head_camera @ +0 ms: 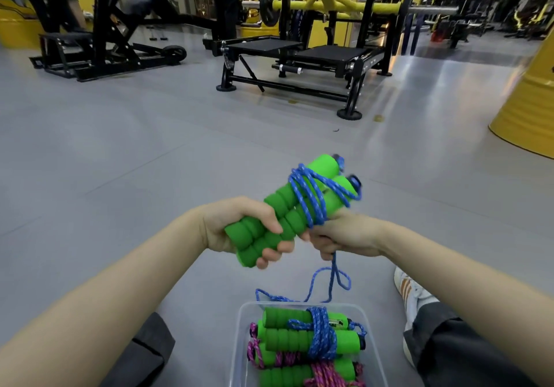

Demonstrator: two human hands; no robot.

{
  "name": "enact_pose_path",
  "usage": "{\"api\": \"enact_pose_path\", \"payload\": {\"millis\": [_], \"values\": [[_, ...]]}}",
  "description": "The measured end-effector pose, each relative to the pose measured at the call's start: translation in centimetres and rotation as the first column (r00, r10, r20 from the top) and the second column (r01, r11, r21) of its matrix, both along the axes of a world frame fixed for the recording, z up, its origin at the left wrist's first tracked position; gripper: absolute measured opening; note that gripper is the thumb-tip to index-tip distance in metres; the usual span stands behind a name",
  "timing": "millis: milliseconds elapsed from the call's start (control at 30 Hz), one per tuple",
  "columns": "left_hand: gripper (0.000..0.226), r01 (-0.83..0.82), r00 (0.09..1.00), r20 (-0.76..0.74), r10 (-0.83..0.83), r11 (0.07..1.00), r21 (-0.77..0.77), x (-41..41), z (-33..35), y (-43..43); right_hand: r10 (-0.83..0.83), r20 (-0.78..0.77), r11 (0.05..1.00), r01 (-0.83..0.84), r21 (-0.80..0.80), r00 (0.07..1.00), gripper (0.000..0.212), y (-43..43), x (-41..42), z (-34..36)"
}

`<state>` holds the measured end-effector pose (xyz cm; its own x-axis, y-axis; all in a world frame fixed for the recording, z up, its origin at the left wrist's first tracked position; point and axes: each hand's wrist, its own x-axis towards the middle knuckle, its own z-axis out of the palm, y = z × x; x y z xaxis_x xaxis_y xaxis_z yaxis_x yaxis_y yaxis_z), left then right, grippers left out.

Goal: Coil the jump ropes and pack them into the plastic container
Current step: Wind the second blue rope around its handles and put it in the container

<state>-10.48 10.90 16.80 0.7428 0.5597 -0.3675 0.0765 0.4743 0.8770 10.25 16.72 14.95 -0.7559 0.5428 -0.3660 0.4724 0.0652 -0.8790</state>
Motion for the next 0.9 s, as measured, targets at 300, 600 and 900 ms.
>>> {"api": "enact_pose_path", "payload": {"millis": [300,600,900], "values": [[0.035,-0.453,0.871,-0.188,0.453,0.890,0.045,-0.1,-2.1,0.6,0.065,0.300,0.982,-0.115,0.152,0.952,0.014,-1.9,-1.2,1.6],[0.038,-0.129,0.775,-0.621,0.116,0.991,0.024,-0.9,-3.0,0.3,-0.021,0.356,0.599,-0.273,0.752,0.934,0.028,-1.1,-1.2,3.3],[0.033,0.388,0.783,-0.473,-0.404,0.911,-0.136,0.6,-1.1,-0.2,0.041,0.192,0.635,-0.174,0.753,0.980,0.019,-0.3,-1.1,2.6]]}}
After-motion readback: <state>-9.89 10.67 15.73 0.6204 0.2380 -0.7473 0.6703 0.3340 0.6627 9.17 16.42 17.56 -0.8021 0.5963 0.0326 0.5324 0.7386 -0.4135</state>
